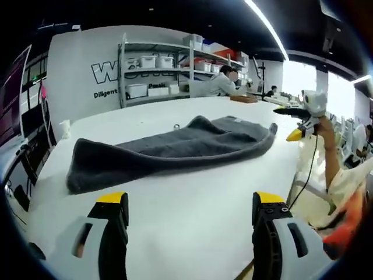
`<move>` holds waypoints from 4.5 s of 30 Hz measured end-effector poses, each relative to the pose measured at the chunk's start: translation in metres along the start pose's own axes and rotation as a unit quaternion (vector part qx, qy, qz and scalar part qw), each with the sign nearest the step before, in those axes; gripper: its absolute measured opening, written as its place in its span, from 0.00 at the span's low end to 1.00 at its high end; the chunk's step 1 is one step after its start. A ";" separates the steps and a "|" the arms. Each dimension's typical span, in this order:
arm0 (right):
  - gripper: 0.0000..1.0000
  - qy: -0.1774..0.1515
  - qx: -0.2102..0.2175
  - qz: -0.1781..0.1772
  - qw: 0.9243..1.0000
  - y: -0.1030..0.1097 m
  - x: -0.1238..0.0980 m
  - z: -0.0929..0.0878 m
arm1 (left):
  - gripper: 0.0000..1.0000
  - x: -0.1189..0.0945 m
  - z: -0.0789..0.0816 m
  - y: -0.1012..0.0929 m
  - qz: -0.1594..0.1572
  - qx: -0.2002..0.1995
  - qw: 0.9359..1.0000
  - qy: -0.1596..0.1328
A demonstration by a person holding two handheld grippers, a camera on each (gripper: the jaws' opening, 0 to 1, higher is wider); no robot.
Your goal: Open the folded towel by lifting each exposed corner and separating the folded layers until the towel lies flat within the target outline without major curled edges
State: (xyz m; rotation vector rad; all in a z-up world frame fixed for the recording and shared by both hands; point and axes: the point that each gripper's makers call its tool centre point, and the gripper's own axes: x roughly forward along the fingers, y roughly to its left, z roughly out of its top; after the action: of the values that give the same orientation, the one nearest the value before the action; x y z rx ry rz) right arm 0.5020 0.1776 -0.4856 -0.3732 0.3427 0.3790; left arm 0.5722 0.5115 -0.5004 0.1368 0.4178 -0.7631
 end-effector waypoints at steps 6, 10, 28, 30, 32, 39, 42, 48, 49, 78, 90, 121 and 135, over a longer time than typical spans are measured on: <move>0.99 0.000 -0.001 0.004 1.000 0.002 0.003 0.003 | 0.83 0.021 0.015 0.025 0.024 -0.033 0.999 -0.017; 0.99 -0.004 -0.009 0.007 1.000 0.003 0.007 0.005 | 0.82 0.040 0.029 0.054 0.066 -0.076 0.994 -0.039; 0.99 -0.002 -0.023 0.019 1.000 0.009 0.009 0.007 | 0.66 0.095 0.045 0.098 0.138 -0.130 0.979 -0.081; 0.99 -0.001 -0.024 0.019 1.000 0.008 0.008 0.006 | 0.59 0.097 0.044 0.102 0.146 -0.131 0.977 -0.085; 0.99 0.000 -0.023 0.018 1.000 0.008 0.008 0.005 | 0.52 0.099 0.045 0.106 0.152 -0.129 0.976 -0.090; 0.99 0.008 -0.029 0.023 0.999 0.013 0.008 -0.002 | 0.39 0.107 0.033 0.121 0.172 -0.135 0.973 -0.076; 0.99 0.009 -0.030 0.025 0.999 0.014 0.008 -0.003 | 0.30 0.109 0.029 0.120 0.170 -0.135 0.973 -0.072; 0.99 0.009 -0.029 0.025 0.999 0.013 0.006 -0.005 | 0.21 0.103 0.023 0.115 0.174 -0.130 0.973 -0.077; 0.99 0.010 -0.030 0.025 0.999 0.013 0.006 -0.006 | 0.19 0.102 0.023 0.115 0.174 -0.130 0.973 -0.080; 0.99 0.023 -0.034 0.027 0.999 0.015 0.006 -0.011 | 0.03 0.041 0.009 0.062 0.135 -0.159 0.964 -0.166; 0.99 0.029 -0.043 0.033 0.998 0.019 0.007 -0.011 | 0.03 0.013 0.001 0.042 0.122 -0.157 0.963 -0.183; 0.99 0.053 -0.050 0.044 0.996 0.024 0.008 -0.019 | 0.04 -0.032 -0.053 0.027 0.097 -0.155 0.975 -0.127; 0.99 0.050 -0.052 0.046 0.996 0.026 0.009 -0.015 | 0.14 -0.036 -0.060 0.017 0.079 -0.139 0.982 -0.104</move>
State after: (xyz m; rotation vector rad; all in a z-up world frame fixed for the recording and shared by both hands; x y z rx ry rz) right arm 0.4951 0.1962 -0.5093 -0.4808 0.4408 0.4714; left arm 0.5414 0.5631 -0.5408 -0.1695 0.3060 -0.5499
